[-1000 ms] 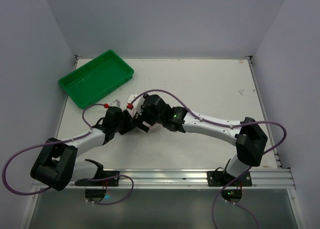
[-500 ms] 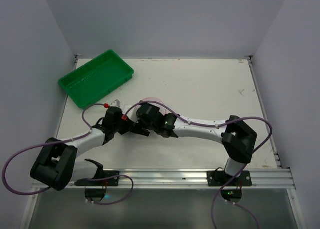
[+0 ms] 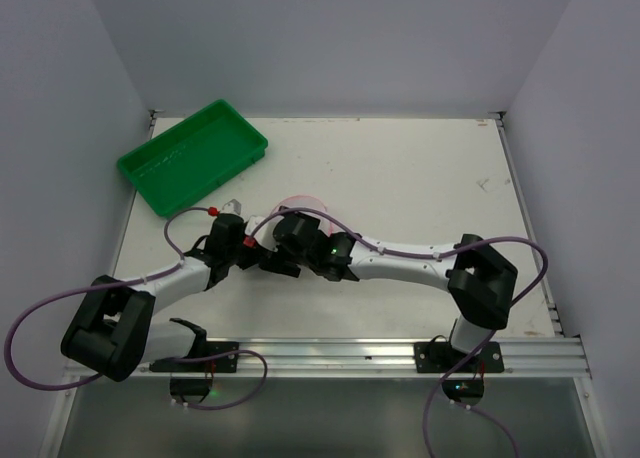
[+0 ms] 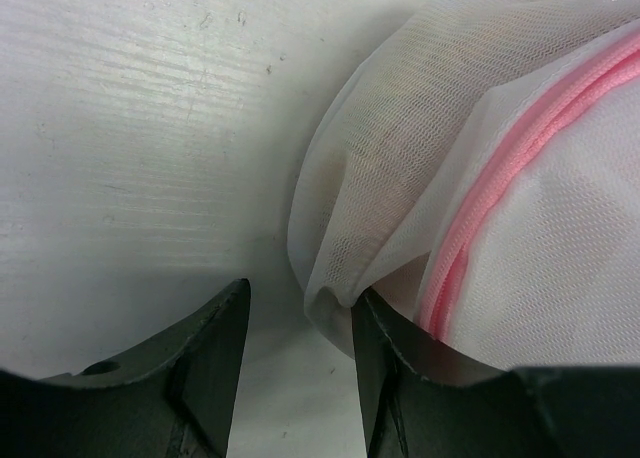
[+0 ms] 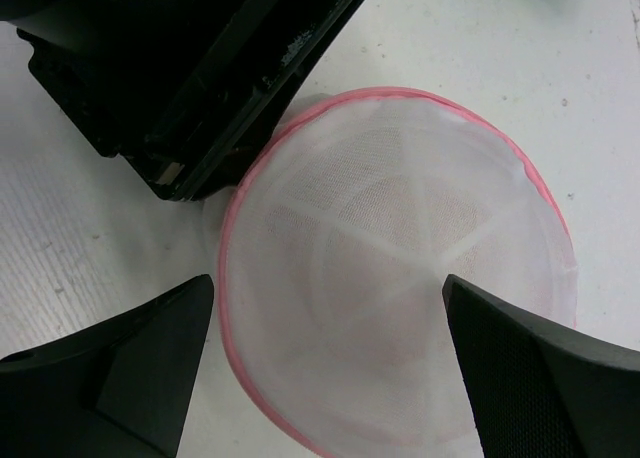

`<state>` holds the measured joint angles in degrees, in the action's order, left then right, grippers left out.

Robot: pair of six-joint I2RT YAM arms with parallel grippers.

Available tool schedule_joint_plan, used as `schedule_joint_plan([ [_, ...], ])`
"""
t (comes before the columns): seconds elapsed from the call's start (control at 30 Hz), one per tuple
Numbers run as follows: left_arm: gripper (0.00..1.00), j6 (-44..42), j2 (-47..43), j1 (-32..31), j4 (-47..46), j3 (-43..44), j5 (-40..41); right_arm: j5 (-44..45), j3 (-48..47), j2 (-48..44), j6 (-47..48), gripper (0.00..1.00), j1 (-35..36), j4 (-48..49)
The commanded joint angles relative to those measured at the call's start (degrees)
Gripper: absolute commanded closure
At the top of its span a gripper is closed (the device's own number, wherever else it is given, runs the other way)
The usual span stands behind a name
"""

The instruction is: Unzip the laundry bag and remove the bra

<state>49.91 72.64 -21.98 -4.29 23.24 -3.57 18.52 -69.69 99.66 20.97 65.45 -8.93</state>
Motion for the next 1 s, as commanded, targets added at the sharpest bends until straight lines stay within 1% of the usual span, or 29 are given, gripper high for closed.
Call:
schedule_joint_plan([
  [0.0,0.51,-1.75,0.84,0.27,1.13,0.05,2.34,0.02,1.14,-3.24,-0.49,0.01,0.82,2.34],
  [0.1,0.52,-1.83,0.84,0.27,1.39,0.13,2.26,0.02,0.87,-2.80,-1.28,0.01,0.91,1.81],
  [0.27,0.52,-1.83,0.48,0.36,1.66,0.31,2.08,0.81,1.40,-1.66,-0.67,0.01,1.08,3.57],
  [0.37,0.53,-2.01,0.13,0.27,2.36,0.48,2.34,3.44,1.40,0.09,0.65,0.01,1.08,5.67],
  [0.43,0.53,-2.10,-0.30,0.27,2.71,0.40,2.61,6.69,1.14,1.06,1.35,0.01,1.08,7.60],
  [0.53,0.55,-2.27,-0.66,0.27,2.54,-0.30,2.61,8.54,0.44,1.50,1.97,0.01,0.99,8.58],
  [0.6,0.55,-2.19,-0.83,0.27,2.36,-1.09,2.52,8.37,-0.01,1.59,2.58,0.01,0.99,10.06],
  [0.73,0.56,-1.92,-1.01,0.27,2.36,-1.62,2.26,7.67,0.08,1.60,2.32,0.01,0.99,9.28],
  [0.97,0.56,-2.01,-1.19,0.27,2.71,-1.10,2.52,0.99,2.18,-3.15,-1.72,0.01,1.70,5.50],
])
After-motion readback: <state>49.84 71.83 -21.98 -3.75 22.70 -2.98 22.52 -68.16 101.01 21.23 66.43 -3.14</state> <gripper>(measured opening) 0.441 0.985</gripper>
